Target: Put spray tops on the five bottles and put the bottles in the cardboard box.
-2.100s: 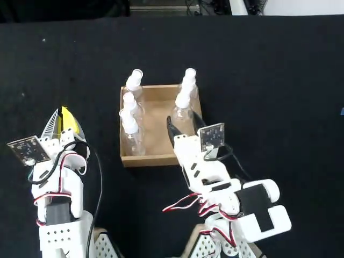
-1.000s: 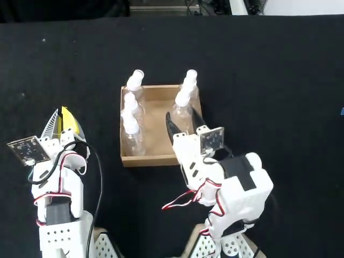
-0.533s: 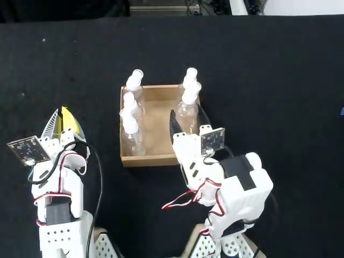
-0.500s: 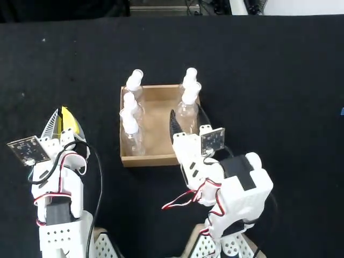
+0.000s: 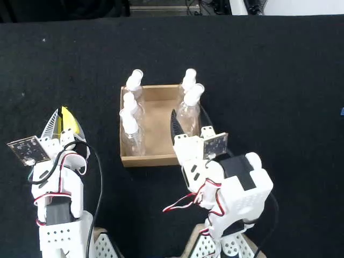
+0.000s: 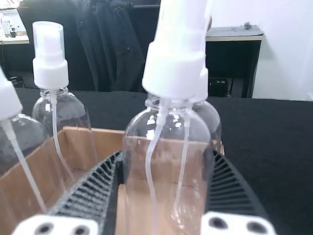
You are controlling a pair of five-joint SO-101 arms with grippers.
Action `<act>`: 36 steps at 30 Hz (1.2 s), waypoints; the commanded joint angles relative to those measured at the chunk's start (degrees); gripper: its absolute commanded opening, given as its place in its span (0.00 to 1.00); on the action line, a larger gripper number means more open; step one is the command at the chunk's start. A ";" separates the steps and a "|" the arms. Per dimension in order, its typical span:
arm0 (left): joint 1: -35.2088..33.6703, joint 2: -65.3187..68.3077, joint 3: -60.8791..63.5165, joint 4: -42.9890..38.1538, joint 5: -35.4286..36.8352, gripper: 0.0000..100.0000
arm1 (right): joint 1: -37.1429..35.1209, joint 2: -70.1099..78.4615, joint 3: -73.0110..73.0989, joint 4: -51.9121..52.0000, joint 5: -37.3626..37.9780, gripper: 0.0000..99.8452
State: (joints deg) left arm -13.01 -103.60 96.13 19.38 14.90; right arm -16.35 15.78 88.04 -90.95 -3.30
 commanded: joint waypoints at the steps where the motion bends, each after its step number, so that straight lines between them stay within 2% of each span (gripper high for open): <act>1: -0.57 -1.14 1.27 0.35 0.53 0.03 | -1.05 0.22 -1.01 1.58 0.00 0.17; 14: -0.57 -1.14 1.27 0.35 0.53 0.03 | -1.14 0.31 -0.92 1.76 2.29 0.18; 20: -0.57 -1.14 1.27 0.35 0.53 0.03 | -1.85 0.40 -0.57 1.76 2.02 0.30; 31: -0.57 -1.14 1.27 0.26 0.53 0.03 | -2.90 0.40 -0.48 1.76 2.02 0.30; 36: -0.57 -1.14 1.27 0.26 0.53 0.03 | -2.73 0.13 -0.66 1.41 2.29 0.21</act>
State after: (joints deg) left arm -13.01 -103.60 96.13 19.38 14.90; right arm -18.29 15.78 87.96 -89.19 -1.45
